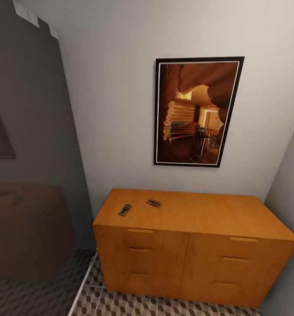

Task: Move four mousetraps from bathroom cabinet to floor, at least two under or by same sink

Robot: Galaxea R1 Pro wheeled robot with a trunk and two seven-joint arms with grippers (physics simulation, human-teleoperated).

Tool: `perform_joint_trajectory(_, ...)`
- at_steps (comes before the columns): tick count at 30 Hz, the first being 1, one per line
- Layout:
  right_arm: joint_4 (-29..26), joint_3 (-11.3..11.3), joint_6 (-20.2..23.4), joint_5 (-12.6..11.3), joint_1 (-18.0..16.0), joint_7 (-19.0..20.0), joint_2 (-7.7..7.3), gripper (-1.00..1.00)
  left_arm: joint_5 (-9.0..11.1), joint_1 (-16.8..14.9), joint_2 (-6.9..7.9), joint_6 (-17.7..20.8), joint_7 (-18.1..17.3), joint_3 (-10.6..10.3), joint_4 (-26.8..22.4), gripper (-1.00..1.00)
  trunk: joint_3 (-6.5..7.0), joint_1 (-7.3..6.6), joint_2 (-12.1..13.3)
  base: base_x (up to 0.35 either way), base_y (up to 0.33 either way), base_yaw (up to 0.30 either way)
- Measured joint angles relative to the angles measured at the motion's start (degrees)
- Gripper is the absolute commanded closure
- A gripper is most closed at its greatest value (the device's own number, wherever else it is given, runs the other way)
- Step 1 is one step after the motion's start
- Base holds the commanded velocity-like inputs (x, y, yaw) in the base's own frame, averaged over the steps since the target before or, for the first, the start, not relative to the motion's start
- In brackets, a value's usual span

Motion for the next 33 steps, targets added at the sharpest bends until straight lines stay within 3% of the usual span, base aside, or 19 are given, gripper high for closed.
perform_joint_trajectory(7, -2.4, -0.1, 0.0, 2.5, 0.0, 0.0, -0.07, -1.00, 0.2, 0.0, 0.39, 0.5, -0.2, -0.1, -0.9, -1.00, 0.00, 0.00, 0.0, 0.002, 0.000, 0.000)
perform_joint_trajectory(12, -11.4, -0.2, 2.6, 4.3, 0.0, -0.1, -0.06, -1.00, -0.3, -0.1, 0.45, 1.9, 0.1, -0.3, -7.0, -1.00, 0.01, 0.01, 0.0, 0.000, 0.000, 0.000)
perform_joint_trajectory(14, -17.6, -0.2, 6.9, 5.0, 0.0, 0.0, 0.02, -1.00, -0.3, -0.1, 0.80, 5.0, 0.5, -0.3, -11.0, -1.00, 0.01, 0.01, 0.0, 0.000, 0.000, 0.000)
perform_joint_trajectory(19, -37.1, 0.3, 22.3, 5.7, -0.1, 0.2, 0.36, -1.00, -0.6, -0.1, 3.80, 19.2, 3.5, -0.3, -26.8, -1.00, 0.01, 0.01, 0.0, 0.000, 0.000, 0.000)
perform_joint_trajectory(20, -42.7, 1.2, 27.1, 5.7, -0.1, 0.7, 0.43, -1.00, -1.4, -0.1, 4.61, 24.4, 4.8, -0.3, -32.0, -1.00, 0.03, 0.01, 0.0, 0.000, 0.000, 0.000)
perform_joint_trajectory(21, -46.0, 1.8, 29.6, 5.7, -0.1, 1.1, 0.44, -1.00, -1.9, -0.1, 4.97, 27.2, 5.7, -0.3, -34.9, -1.00, 0.01, 0.00, 0.0, 0.000, 0.000, 0.000)
perform_joint_trajectory(22, -53.2, 4.3, 40.4, 5.5, 0.0, 4.2, 0.45, -1.00, -5.9, -0.1, 5.63, 38.6, 10.8, -0.2, -41.7, -1.00, -0.01, 0.01, 0.0, 0.000, 0.000, 0.000)
perform_joint_trajectory(23, -63.8, 5.0, 44.5, 5.4, -0.1, 5.7, 0.47, -1.00, -7.8, -0.1, 5.64, 42.8, 13.4, -0.3, -52.2, -1.00, 0.01, 0.01, 0.0, 0.000, 0.000, 0.000)
perform_joint_trajectory(25, -71.4, 5.6, 51.0, 5.4, -0.1, 7.7, 0.46, -1.00, -10.6, -0.1, 5.64, 49.3, 17.8, -0.3, -63.7, -1.00, 0.03, 0.00, 0.0, 0.000, 0.000, 0.000)
perform_joint_trajectory(28, -77.6, 6.0, 57.3, 5.4, 0.0, 9.4, 0.46, -1.00, -12.4, -0.1, 5.53, 56.8, 21.6, -0.3, -71.9, -1.00, 0.01, 0.00, 0.0, 0.000, 0.000, 0.000)
perform_joint_trajectory(29, -80.9, 6.3, 61.2, 5.4, -0.1, 10.4, 0.48, -1.00, -13.2, -0.1, 5.40, 62.2, 23.3, -0.4, -76.4, -1.00, 0.02, 0.00, 0.0, 0.000, 0.000, 0.000)
perform_joint_trajectory(30, -82.4, 6.4, 62.9, 5.4, 0.0, 10.8, 0.50, -1.00, -13.5, -0.1, 5.34, 65.1, 23.9, -0.5, -78.7, -1.00, 0.01, -0.01, 0.0, 0.000, 0.000, 0.000)
perform_joint_trajectory(31, -85.5, 6.9, 68.2, 5.5, -0.7, 11.7, 0.53, -1.00, -14.1, -0.2, 4.64, 75.0, 25.4, -0.7, -85.6, -1.00, 0.02, 0.00, 0.0, 0.000, 0.000, 0.000)
perform_joint_trajectory(32, -86.4, 7.0, 70.2, 5.6, -1.6, 11.9, 0.54, -1.00, -14.3, -0.5, 3.73, 79.3, 25.9, -0.7, -88.7, -1.00, 0.02, -0.01, 0.0, 0.000, 0.000, 0.000)
perform_joint_trajectory(33, -86.7, 7.0, 71.1, 5.6, -2.2, 12.0, 0.54, -1.00, -14.4, -0.7, 3.12, 81.1, 26.1, -0.7, -89.5, -1.00, 0.01, 0.00, 0.0, 0.000, 0.000, 0.000)
